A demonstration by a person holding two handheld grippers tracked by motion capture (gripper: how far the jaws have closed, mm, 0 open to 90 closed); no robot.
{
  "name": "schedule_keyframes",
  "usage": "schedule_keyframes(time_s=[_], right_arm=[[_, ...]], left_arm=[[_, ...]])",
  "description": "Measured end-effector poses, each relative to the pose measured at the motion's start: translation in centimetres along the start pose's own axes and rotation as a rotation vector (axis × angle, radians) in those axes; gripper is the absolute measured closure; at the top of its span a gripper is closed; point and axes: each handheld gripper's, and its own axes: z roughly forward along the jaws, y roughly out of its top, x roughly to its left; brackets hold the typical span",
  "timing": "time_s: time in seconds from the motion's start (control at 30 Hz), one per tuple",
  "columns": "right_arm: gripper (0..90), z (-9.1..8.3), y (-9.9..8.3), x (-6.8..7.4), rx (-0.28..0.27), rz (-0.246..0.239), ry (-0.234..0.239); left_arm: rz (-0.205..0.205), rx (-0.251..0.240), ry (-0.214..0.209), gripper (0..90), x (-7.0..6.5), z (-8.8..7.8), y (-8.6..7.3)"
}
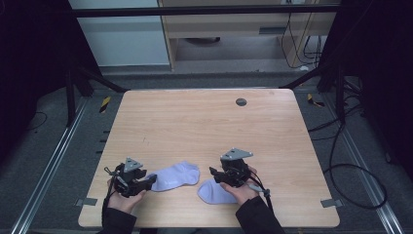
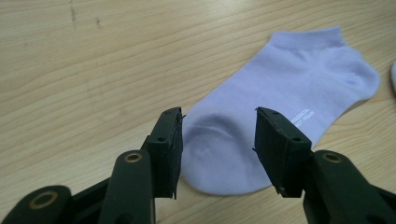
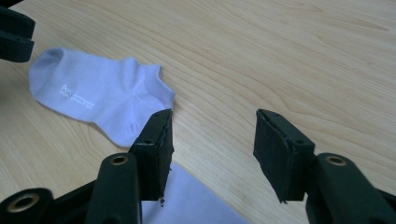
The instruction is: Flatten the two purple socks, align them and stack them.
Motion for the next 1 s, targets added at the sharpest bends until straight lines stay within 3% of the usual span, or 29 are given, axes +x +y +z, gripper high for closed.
schedule_keyframes(time_s=[0.17, 0.5, 0.8, 1.0], right_arm=[[45.4, 1.9, 0.5, 1.0, 0.004, 0.018, -0.003], [48.4, 5.0, 0.9, 2.3, 0.063, 0.008, -0.001], [54.0, 7.1, 0.9, 3.2, 0.091, -0.011, -0.001], [60.3, 8.2, 0.7, 3.6, 0.104, -0.024, -0.011]], left_arm=[[-0.008, 0.017, 0.019, 52.2, 0.8, 0.3, -0.6], [-0.011, 0.050, 0.046, 56.8, 1.5, 1.2, -0.9], [-0.014, 0.073, 0.041, 63.2, 1.6, 1.9, -1.0], [-0.026, 0.088, 0.024, 73.2, 1.7, 2.3, -1.1]])
